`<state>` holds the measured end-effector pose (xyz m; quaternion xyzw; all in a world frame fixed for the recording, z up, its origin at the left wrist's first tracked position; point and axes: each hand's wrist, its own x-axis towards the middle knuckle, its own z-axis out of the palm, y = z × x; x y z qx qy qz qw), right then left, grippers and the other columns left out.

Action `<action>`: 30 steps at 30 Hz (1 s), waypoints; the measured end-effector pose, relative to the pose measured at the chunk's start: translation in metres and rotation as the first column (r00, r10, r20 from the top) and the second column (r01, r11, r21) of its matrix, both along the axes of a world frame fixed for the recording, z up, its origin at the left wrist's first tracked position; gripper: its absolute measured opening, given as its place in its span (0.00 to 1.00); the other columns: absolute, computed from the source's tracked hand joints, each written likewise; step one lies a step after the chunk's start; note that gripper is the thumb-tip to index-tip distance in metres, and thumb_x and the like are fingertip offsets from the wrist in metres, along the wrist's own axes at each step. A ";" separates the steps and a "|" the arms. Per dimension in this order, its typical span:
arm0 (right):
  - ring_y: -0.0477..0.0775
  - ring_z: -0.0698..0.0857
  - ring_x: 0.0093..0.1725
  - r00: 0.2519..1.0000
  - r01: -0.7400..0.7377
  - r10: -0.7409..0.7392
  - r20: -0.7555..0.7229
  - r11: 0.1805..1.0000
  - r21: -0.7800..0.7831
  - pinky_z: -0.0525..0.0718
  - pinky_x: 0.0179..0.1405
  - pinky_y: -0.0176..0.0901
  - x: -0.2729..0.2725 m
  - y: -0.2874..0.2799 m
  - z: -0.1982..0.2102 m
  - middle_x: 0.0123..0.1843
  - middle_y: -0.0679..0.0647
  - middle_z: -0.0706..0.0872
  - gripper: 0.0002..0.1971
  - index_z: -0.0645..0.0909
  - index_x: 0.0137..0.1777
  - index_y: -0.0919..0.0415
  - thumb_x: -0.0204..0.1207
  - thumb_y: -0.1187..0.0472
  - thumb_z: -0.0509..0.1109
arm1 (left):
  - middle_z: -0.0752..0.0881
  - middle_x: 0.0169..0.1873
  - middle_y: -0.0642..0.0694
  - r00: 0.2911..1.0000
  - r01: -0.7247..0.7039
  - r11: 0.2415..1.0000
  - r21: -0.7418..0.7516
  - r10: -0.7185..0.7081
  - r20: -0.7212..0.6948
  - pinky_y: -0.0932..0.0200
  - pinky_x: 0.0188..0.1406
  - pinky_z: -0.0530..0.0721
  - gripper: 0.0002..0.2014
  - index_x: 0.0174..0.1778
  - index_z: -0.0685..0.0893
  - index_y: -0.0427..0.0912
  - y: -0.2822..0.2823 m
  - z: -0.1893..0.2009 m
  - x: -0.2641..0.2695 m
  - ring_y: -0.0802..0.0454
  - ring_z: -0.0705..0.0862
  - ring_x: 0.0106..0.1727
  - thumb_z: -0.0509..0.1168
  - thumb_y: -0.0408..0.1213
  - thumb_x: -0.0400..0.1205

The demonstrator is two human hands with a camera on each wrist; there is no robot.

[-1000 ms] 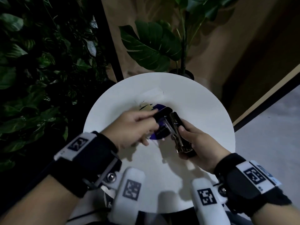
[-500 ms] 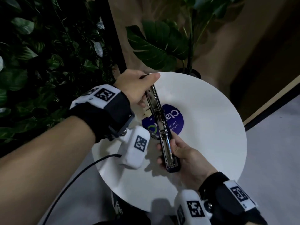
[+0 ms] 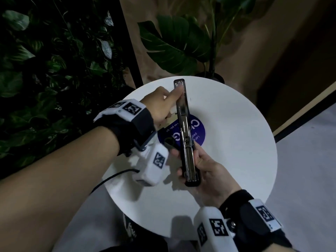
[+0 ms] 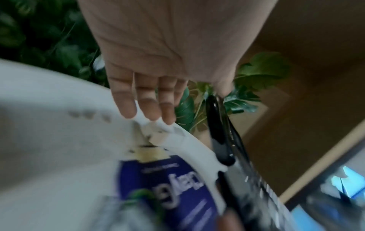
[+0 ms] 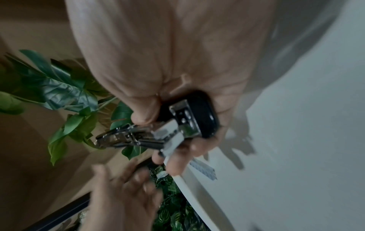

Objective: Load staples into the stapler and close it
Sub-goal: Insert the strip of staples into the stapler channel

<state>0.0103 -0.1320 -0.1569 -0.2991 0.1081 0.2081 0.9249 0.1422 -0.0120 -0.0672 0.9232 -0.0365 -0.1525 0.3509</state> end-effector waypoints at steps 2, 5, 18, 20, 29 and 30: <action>0.55 0.83 0.31 1.000 0.030 -0.030 0.000 1.000 -0.009 0.71 0.35 0.47 0.001 -0.003 0.002 0.48 0.56 0.91 0.19 0.89 0.52 0.48 0.77 0.65 0.57 | 0.84 0.38 0.46 0.997 0.066 0.988 0.143 -0.071 0.029 0.56 0.38 0.77 0.24 0.57 0.78 0.44 0.018 0.002 -0.010 0.46 0.80 0.38 0.52 0.61 0.80; 0.56 0.83 0.32 0.996 0.089 -0.089 -0.007 0.996 -0.007 0.78 0.38 0.50 0.004 -0.006 0.003 0.45 0.56 0.91 0.17 0.86 0.54 0.52 0.82 0.64 0.55 | 0.83 0.45 0.46 0.981 0.190 0.918 0.347 -0.192 -0.029 0.61 0.42 0.75 0.17 0.62 0.78 0.47 0.052 -0.011 -0.041 0.51 0.80 0.44 0.63 0.48 0.80; 0.60 0.85 0.45 0.991 0.112 -0.106 0.078 0.991 -0.070 0.88 0.48 0.55 0.010 -0.003 0.000 0.52 0.57 0.87 0.27 0.71 0.74 0.50 0.73 0.65 0.60 | 0.80 0.56 0.45 0.999 0.013 0.968 0.252 -0.020 0.025 0.57 0.53 0.79 0.21 0.61 0.79 0.42 0.034 -0.051 -0.077 0.47 0.81 0.58 0.71 0.44 0.74; 0.60 0.85 0.45 0.992 0.108 -0.103 0.078 0.992 -0.070 0.87 0.51 0.56 0.010 -0.003 0.000 0.53 0.57 0.88 0.28 0.71 0.74 0.50 0.73 0.65 0.60 | 0.83 0.52 0.43 0.999 0.008 0.968 0.252 -0.016 0.030 0.54 0.52 0.83 0.15 0.59 0.82 0.41 0.031 -0.049 -0.075 0.45 0.83 0.54 0.68 0.38 0.76; 0.58 0.89 0.42 0.992 0.096 -0.088 0.086 0.991 -0.088 0.87 0.48 0.53 0.011 -0.005 -0.002 0.52 0.57 0.88 0.23 0.74 0.70 0.53 0.74 0.65 0.60 | 0.82 0.36 0.53 0.999 -0.045 0.964 -0.261 0.039 -0.028 0.75 0.25 0.83 0.13 0.52 0.86 0.51 0.035 -0.018 -0.076 0.60 0.85 0.30 0.66 0.28 0.78; 0.58 0.89 0.43 0.993 0.087 -0.079 0.088 0.992 -0.095 0.88 0.48 0.54 0.011 -0.006 -0.002 0.53 0.58 0.88 0.23 0.74 0.71 0.53 0.76 0.66 0.59 | 0.85 0.38 0.50 0.995 -0.069 0.920 -0.385 0.034 -0.097 0.75 0.28 0.85 0.14 0.48 0.86 0.51 0.032 -0.013 -0.077 0.60 0.89 0.30 0.66 0.26 0.78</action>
